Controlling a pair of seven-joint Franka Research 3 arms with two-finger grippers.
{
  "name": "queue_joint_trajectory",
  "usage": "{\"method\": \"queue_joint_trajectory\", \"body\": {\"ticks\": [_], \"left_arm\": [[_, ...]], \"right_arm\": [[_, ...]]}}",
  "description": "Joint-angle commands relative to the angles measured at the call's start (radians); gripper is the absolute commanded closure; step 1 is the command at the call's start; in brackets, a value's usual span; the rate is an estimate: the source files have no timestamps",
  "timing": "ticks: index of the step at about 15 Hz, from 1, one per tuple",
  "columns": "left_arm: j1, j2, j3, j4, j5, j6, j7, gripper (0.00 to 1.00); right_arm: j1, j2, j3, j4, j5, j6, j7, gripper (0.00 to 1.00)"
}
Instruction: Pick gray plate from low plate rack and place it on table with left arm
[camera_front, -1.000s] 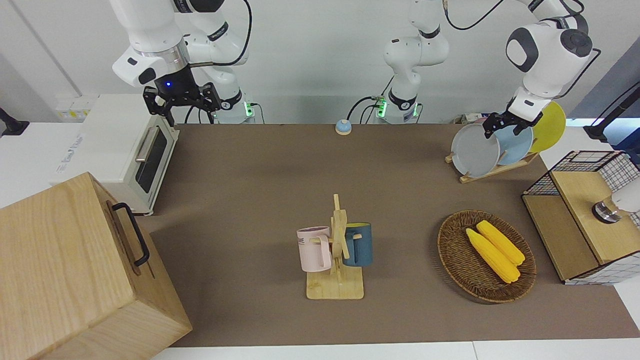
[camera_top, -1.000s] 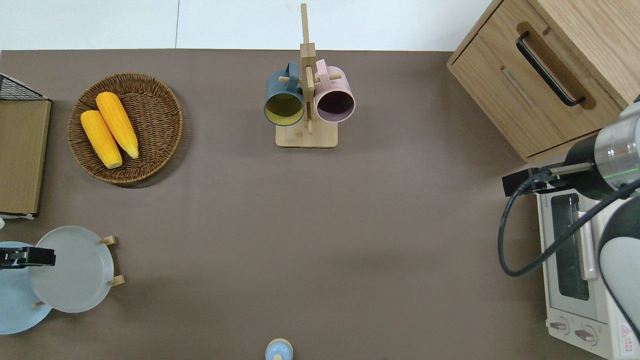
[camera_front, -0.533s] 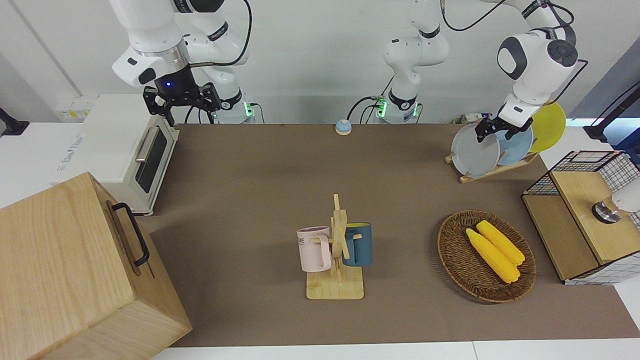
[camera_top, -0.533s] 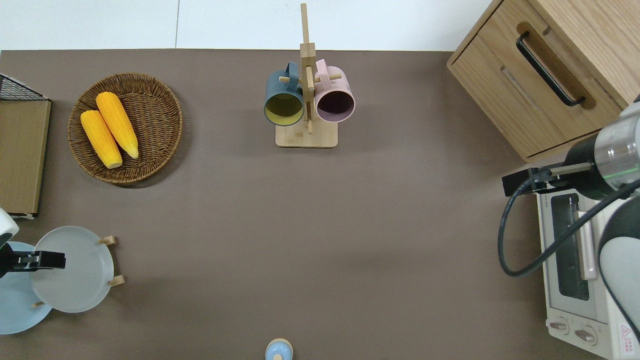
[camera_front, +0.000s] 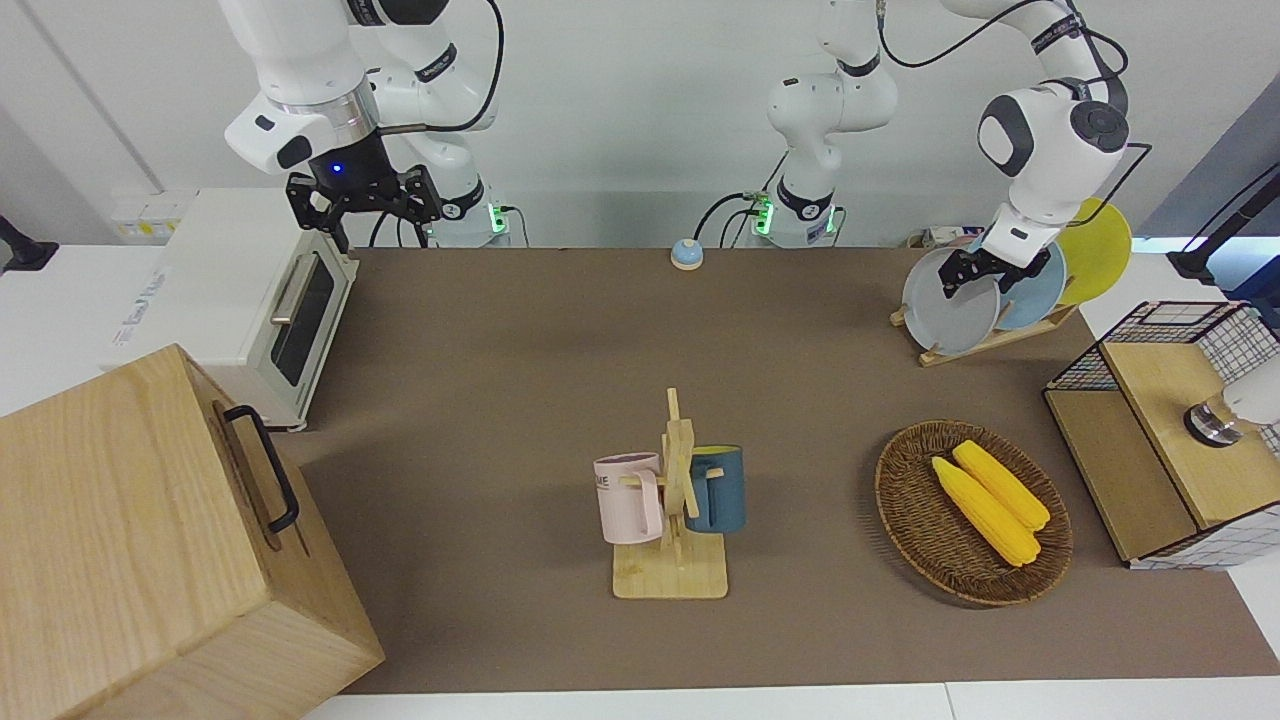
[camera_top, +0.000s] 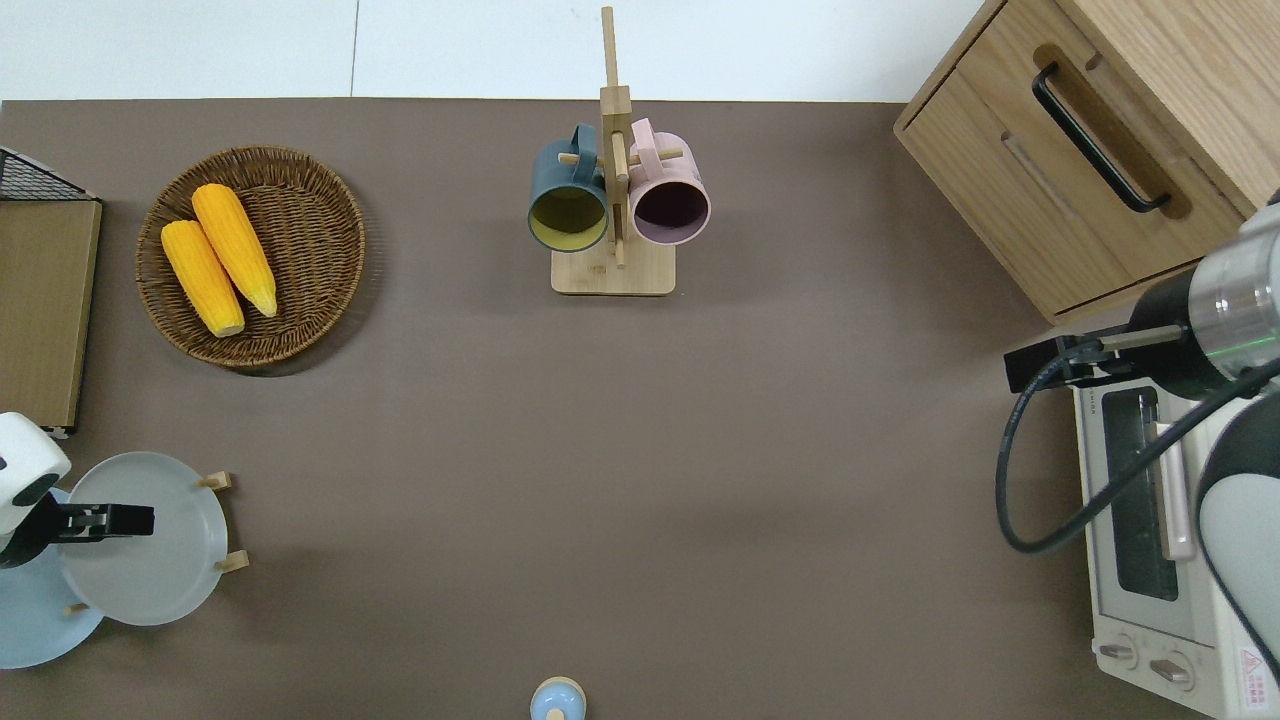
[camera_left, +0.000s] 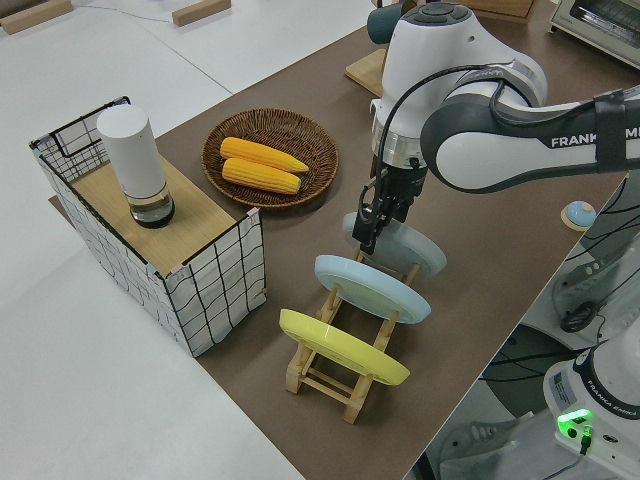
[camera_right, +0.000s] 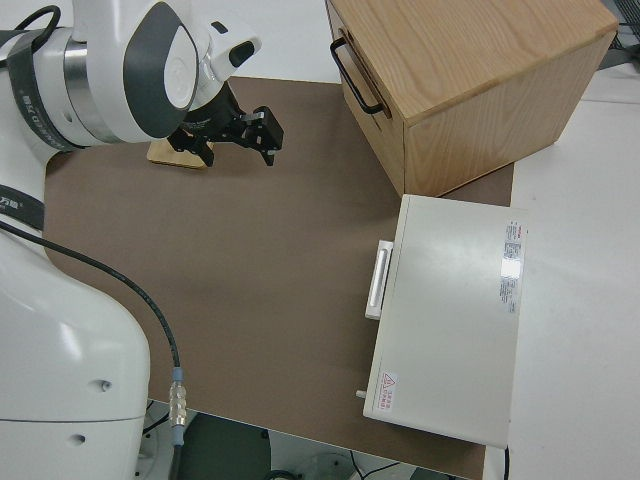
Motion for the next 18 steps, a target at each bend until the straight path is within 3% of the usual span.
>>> {"method": "queue_joint_trajectory", "body": {"ticks": [1,5,10,11,18], "left_arm": [[0.004,-0.015,-0.003,-0.021,0.013,0.021,-0.002,0.07],[0.004,-0.015,-0.003,-0.021,0.014,0.021,0.008,0.37],[0.002,-0.015,-0.003,-0.021,0.014,0.021,0.008,0.95],[0.002,-0.015,-0.003,-0.021,0.016,0.021,0.009,1.00],[-0.007,-0.015,-0.003,-0.013,0.017,0.009,0.031,1.00]], "right_arm": [[-0.020,-0.001,0.018,0.009,-0.002,-0.014,0.013,0.017],[-0.019,-0.003,0.018,0.009,-0.002,-0.014,0.013,0.017],[-0.019,-0.001,0.018,0.009,-0.002,-0.013,0.013,0.017],[-0.019,-0.001,0.018,0.009,-0.002,-0.014,0.013,0.017],[-0.019,-0.001,0.018,0.009,-0.002,-0.013,0.013,0.017]]}}
